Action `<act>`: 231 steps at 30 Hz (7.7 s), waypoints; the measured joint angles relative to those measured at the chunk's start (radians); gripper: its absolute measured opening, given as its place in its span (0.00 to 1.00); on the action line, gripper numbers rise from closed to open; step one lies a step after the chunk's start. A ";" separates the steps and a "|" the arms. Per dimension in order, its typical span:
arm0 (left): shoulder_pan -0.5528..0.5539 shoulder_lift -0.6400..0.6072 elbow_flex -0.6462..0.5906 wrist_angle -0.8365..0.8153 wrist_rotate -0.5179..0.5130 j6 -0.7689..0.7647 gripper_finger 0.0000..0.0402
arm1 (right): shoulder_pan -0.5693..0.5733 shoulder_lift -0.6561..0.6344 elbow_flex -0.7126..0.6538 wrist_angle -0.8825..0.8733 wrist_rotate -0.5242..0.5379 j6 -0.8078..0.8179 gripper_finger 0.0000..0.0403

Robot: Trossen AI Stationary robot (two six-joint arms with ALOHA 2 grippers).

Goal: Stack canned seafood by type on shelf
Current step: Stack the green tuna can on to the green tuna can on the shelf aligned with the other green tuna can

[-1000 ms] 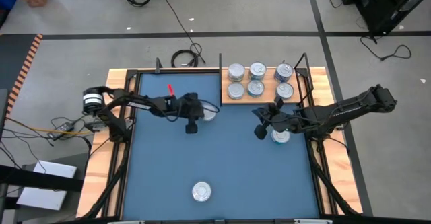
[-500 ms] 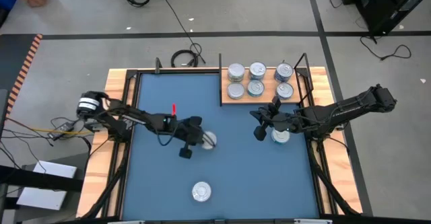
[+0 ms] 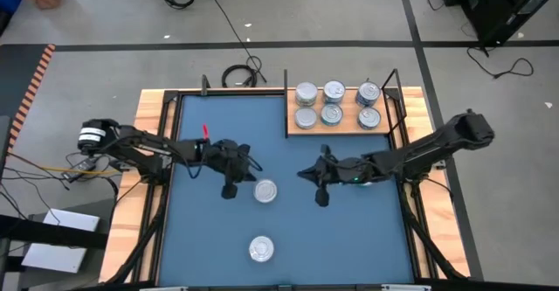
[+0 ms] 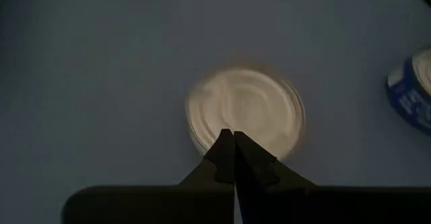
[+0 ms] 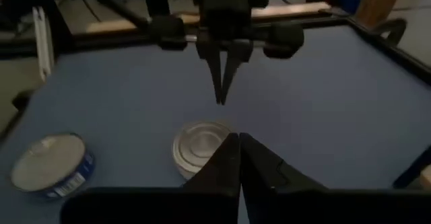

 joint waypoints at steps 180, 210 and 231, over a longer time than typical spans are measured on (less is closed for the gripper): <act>-0.092 0.411 -0.107 0.924 0.016 -0.097 0.01 | 0.106 0.560 0.597 -0.798 -0.155 -0.283 0.04; -0.092 0.411 -0.107 0.917 0.009 -0.097 0.01 | 0.051 0.559 0.719 -0.849 -0.251 -0.038 0.00; -0.092 0.411 -0.107 0.915 0.009 -0.098 0.01 | 0.077 0.558 0.696 -0.899 -0.197 -0.243 0.30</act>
